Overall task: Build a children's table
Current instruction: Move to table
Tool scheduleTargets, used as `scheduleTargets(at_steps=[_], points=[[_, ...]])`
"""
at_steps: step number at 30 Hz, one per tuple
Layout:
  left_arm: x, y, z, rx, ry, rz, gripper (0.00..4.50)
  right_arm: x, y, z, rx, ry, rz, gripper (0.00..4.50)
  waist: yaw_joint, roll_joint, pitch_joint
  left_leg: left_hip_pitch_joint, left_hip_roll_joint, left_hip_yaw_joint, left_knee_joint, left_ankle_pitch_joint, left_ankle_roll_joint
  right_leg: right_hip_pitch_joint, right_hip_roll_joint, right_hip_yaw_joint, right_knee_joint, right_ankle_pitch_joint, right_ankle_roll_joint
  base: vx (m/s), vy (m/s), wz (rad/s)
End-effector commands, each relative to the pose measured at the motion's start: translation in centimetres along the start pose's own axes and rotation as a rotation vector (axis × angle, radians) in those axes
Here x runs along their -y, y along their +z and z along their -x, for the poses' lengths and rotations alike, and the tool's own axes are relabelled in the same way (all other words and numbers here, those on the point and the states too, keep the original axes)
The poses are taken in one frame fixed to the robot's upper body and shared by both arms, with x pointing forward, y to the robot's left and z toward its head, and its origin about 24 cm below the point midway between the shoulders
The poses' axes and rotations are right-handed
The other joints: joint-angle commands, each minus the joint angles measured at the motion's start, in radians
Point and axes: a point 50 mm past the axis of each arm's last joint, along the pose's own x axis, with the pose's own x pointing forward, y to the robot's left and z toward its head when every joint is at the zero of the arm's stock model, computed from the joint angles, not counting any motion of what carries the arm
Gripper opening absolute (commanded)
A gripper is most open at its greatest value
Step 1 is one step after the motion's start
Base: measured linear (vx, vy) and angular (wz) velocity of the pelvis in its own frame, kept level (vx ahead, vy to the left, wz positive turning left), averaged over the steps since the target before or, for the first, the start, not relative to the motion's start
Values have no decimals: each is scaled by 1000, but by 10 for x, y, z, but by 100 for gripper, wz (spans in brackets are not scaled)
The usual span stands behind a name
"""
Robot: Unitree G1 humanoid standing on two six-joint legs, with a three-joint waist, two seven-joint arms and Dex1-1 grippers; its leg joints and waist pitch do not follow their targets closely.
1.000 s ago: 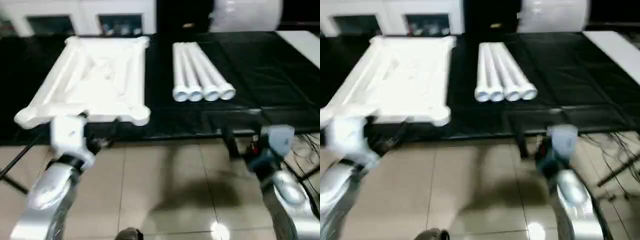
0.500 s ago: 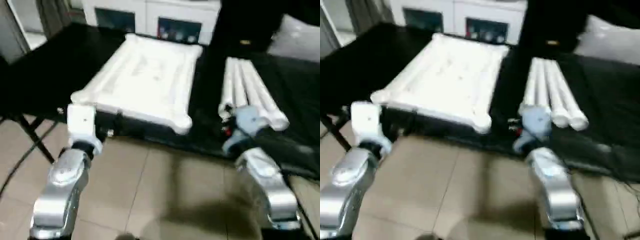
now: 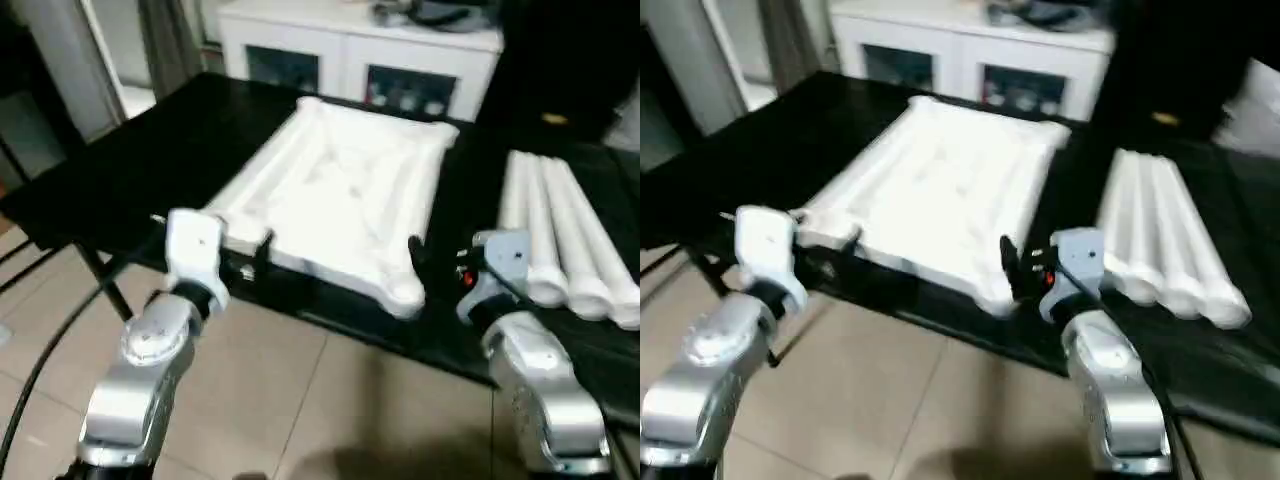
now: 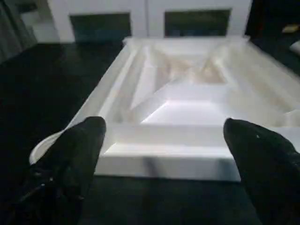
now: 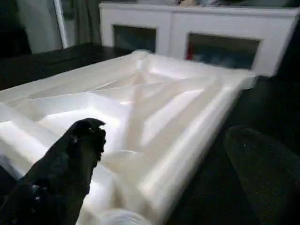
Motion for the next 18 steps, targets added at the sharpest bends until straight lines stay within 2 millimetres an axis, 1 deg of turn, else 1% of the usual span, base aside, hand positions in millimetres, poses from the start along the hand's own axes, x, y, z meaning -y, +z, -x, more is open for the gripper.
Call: scheduleTargets(at_steps=[1,2,3,4,5,6,7,8,9,10,11,12,13,14,15,16,17,18], points=[[8,7,-5,39,-34,5,449,12,1,7,-8,-55,28,450,-29,25,-53,111,194,-38,-163,-97,-43,-103,-65,-41,41,16,52,172,116,-42],[9,8,-6,40,-35,6,449,12,2,8,-8,-48,30,450,-29,17,-43,94,186,-5,-179,-130,-41,-93,-69,-49,35,45,41,118,98,-56],[9,8,-6,41,-35,6,449,12,2,8,-9,-46,30,450,-34,0,-50,112,184,6,-177,-140,-24,-93,-80,-49,17,80,24,125,24,-69],[9,8,-6,41,-36,5,449,11,2,8,-10,-45,26,450,-35,-33,-49,125,111,84,-152,-226,-40,-71,-107,-26,-62,121,-83,125,24,-69],[12,8,-7,45,-53,1,449,11,1,10,-15,-46,28,450,-27,-55,-47,96,57,119,-127,-275,-36,-28,-104,13,-97,54,-125,155,-58,-73],[13,8,-7,46,-57,-1,449,11,1,11,-16,-47,30,450,-1,-76,-60,48,-13,132,-55,-265,-24,60,-120,97,-136,-48,-209,173,-48,-59],[14,8,-7,46,-62,-4,449,11,1,12,-18,-49,32,450,47,-81,-63,-8,-28,72,75,-209,1,131,-224,232,-198,-194,-381,173,-48,-59],[15,8,-7,47,-68,1,449,11,0,14,-26,-49,24,450,48,-82,-60,-87,-21,12,122,-104,-49,166,-192,252,-171,-115,-440,175,-11,-65],[15,8,-7,48,-69,2,449,11,0,14,-28,-50,23,450,52,-79,-63,-110,-25,-4,129,-60,-83,170,-167,243,-154,1,-444,151,-6,-73],[15,8,-8,49,-70,1,449,11,-1,16,-33,-52,30,450,35,-60,-41,-91,-17,-36,92,4,-147,91,-98,199,-172,89,-378,151,-6,-73],[15,8,-8,49,-70,-1,449,11,-1,17,-33,-53,36,450,23,-41,-36,-76,-14,-39,26,56,-155,65,-48,161,-175,15,-302,117,16,-70],[15,8,-9,47,-69,-5,449,11,-1,17,-35,-53,34,450,14,-25,-40,-73,-20,-28,-37,104,-146,74,1,140,-180,-62,-210,109,77,-69],[16,8,-10,47,-69,-22,449,12,-1,17,-45,-52,36,450,-11,41,-19,-14,85,-91,-145,-86,-124,-23,39,69,-95,-198,-34,109,77,-69],[16,8,-10,54,-67,-26,449,11,-2,17,-54,-43,55,450,-22,20,-50,31,176,-168,-168,-276,-18,-37,-25,27,23,-130,16,140,62,-30],[16,8,-10,51,-62,-38,449,10,-2,16,-65,-20,68,450,-51,21,-66,52,156,-164,-134,-97,175,-65,-53,11,15,29,18,142,13,2],[16,8,-10,50,-61,-40,449,10,-2,16,-68,-11,73,450,-53,19,-65,49,138,-149,-108,61,254,-76,-63,8,3,93,21,142,13,2],[15,8,-10,48,-64,-43,449,9,0,14,-67,6,81,450,-56,-15,-73,22,92,-109,-46,407,350,-67,-96,31,-56,265,23,108,-3,3],[15,8,-10,46,-71,-48,449,9,1,14,-63,15,91,450,-36,-35,-91,-54,9,-42,3,615,279,1,-115,57,-64,604,-2,80,-60,3]])
